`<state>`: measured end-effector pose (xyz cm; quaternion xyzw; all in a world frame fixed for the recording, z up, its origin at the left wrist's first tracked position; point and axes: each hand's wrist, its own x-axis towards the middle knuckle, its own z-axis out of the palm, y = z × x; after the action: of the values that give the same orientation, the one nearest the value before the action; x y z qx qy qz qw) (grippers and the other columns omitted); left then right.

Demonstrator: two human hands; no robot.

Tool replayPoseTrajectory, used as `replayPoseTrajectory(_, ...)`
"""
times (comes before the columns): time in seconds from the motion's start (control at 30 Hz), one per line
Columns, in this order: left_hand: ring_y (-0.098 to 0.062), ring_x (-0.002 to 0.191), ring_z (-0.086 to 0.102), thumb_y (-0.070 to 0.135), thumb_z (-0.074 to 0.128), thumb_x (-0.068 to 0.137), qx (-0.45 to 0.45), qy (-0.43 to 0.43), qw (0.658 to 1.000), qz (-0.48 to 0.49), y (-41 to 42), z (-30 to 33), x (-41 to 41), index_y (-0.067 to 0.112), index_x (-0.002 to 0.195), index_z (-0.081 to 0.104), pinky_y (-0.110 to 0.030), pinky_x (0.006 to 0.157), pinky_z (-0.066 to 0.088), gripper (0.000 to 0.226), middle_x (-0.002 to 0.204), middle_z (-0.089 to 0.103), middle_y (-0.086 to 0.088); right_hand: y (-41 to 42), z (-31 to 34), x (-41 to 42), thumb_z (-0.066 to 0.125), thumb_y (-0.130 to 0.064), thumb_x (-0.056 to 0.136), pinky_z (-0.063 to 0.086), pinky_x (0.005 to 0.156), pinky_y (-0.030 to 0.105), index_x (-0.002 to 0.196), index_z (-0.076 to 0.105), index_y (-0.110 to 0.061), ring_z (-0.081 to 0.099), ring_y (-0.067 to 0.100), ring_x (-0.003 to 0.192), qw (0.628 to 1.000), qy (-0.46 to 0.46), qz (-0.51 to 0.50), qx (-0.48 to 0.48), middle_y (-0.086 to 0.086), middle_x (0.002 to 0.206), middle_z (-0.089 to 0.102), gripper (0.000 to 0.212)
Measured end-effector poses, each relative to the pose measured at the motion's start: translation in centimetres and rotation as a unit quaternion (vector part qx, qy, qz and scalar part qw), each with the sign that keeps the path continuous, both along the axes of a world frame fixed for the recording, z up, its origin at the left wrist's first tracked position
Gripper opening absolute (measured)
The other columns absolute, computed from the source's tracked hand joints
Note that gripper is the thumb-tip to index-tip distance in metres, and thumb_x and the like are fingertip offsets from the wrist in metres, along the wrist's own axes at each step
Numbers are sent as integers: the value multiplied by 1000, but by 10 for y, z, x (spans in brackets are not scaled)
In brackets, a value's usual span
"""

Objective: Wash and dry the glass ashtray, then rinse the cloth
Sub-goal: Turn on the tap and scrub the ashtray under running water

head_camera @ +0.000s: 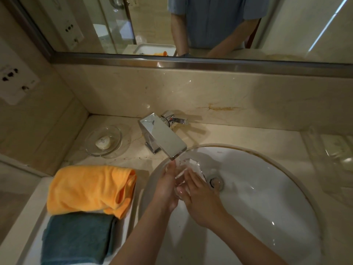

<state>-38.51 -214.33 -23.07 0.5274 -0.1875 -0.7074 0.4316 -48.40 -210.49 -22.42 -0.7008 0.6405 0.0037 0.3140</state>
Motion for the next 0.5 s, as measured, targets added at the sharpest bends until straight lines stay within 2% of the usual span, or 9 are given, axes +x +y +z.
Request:
replayPoseTrajectory(0.07, -31, 110, 61, 36, 32, 99, 8, -9, 1000, 14, -3, -1, -1, 4, 124, 52, -31, 76, 56, 45, 121, 62, -18, 4, -1, 2, -18, -79, 64, -1, 116, 56, 148, 9, -28, -6, 6, 145, 999, -41, 14, 12, -11, 159, 1, 102)
replayPoseTrajectory(0.13, -32, 112, 60, 36, 33, 99, 18, -15, 1000, 16, -6, 2, -2, 5, 125, 52, -35, 81, 54, 45, 123, 61, -19, 6, 0, 2, 7, -62, 89, -7, 114, 55, 146, 15, -34, -4, 3, 144, 996, -81, 23, 21, -15, 157, 8, 64)
replayPoseTrajectory(0.2, -31, 105, 63, 36, 35, 98, 11, 0, 1000, 24, -8, 2, -2, 7, 124, 51, -36, 80, 55, 43, 122, 61, -18, 5, 5, 0, 21, -44, 98, -8, 113, 54, 145, 21, -35, 0, 2, 144, 994, -103, 16, 23, -18, 156, 12, 48)
replayPoseTrajectory(0.3, -22, 88, 66, 34, 33, 98, -9, 4, 1000, 6, -6, 2, -1, 6, 115, 57, -27, 71, 57, 41, 109, 65, -16, -6, 5, -3, 22, -40, 99, -12, 113, 57, 144, 26, -34, -5, 1, 144, 991, -125, 17, 38, -21, 155, 7, 45)
replayPoseTrajectory(0.37, -19, 84, 68, 36, 31, 98, -11, 7, 1000, -25, -2, -2, -1, 6, 107, 61, -26, 70, 57, 44, 100, 69, -13, -12, 3, -3, 21, -41, 99, -7, 114, 58, 146, 22, -33, -10, 3, 143, 990, -135, 13, 45, -21, 156, 1, 47)
replayPoseTrajectory(0.43, -18, 86, 71, 39, 31, 98, -3, 9, 999, -32, 0, -2, -1, 6, 108, 63, -26, 71, 58, 46, 98, 72, -11, -15, -2, -4, 19, -43, 99, -2, 116, 55, 147, 13, -32, -12, 4, 143, 992, -114, 4, 52, -19, 156, -5, 50)
replayPoseTrajectory(0.5, -19, 94, 69, 40, 34, 97, -8, 9, 1000, -28, 0, -2, -3, 7, 113, 61, -29, 79, 56, 46, 107, 70, -12, -15, -4, -4, 14, -45, 99, -5, 115, 56, 148, 3, -34, -12, 1, 143, 997, -66, -6, 42, -21, 155, -8, 51)
